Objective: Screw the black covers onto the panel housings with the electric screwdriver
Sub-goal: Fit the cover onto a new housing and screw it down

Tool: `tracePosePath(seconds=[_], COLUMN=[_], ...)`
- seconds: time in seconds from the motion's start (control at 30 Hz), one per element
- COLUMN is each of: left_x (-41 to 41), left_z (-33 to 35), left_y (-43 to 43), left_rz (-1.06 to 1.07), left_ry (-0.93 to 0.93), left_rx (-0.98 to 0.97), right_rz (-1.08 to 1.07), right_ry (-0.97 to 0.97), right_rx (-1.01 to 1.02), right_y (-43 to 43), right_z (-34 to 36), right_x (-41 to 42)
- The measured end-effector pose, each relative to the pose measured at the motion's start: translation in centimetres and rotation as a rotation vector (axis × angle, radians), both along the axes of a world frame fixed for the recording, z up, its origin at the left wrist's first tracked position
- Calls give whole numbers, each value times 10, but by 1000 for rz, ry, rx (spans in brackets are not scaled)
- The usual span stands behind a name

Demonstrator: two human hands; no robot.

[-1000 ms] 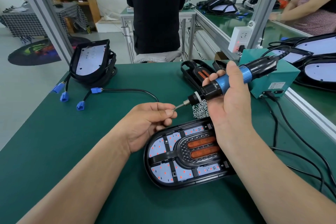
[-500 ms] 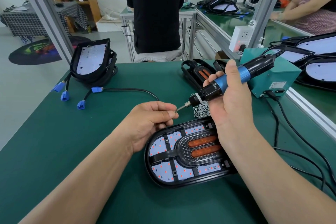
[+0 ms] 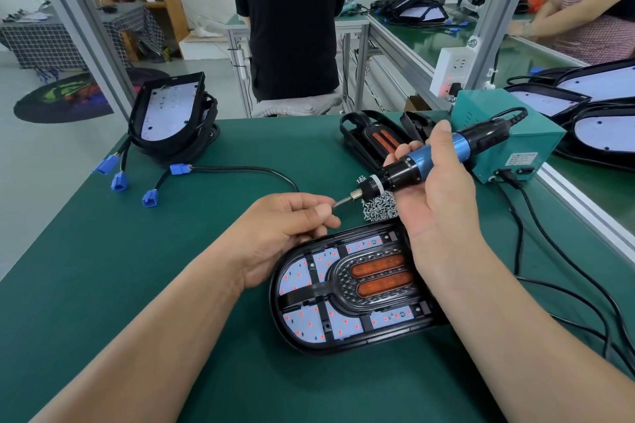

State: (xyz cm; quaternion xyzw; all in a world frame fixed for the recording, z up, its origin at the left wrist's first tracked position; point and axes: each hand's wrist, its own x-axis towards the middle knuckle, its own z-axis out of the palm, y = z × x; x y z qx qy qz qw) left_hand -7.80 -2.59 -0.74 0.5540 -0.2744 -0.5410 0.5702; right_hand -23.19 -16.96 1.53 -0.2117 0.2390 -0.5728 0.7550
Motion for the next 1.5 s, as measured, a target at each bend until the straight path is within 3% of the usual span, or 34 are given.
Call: tracePosePath(seconds=[0.13,0.37,0.6,0.83,1.5], left_x=[4,15,15,21,17], left_z=[2,13,12,6,7], left_y=[2,17,15,12,12], left_rz=[-31,-324,-250,-233,-229], left_ry=[-47,-439,-580,-587,-606], left_rx=[11,67,92,37,14], right_rz=[-32,51,264,397,484], right_ry=[-72,-163,-106,-24,78], right_rx=[7,-61,-233,-355,-464], right_y=[-2,12,43,60,74], right_z=[6,20,23,20,15], right_x=[-7,-25,-25,-21,-15])
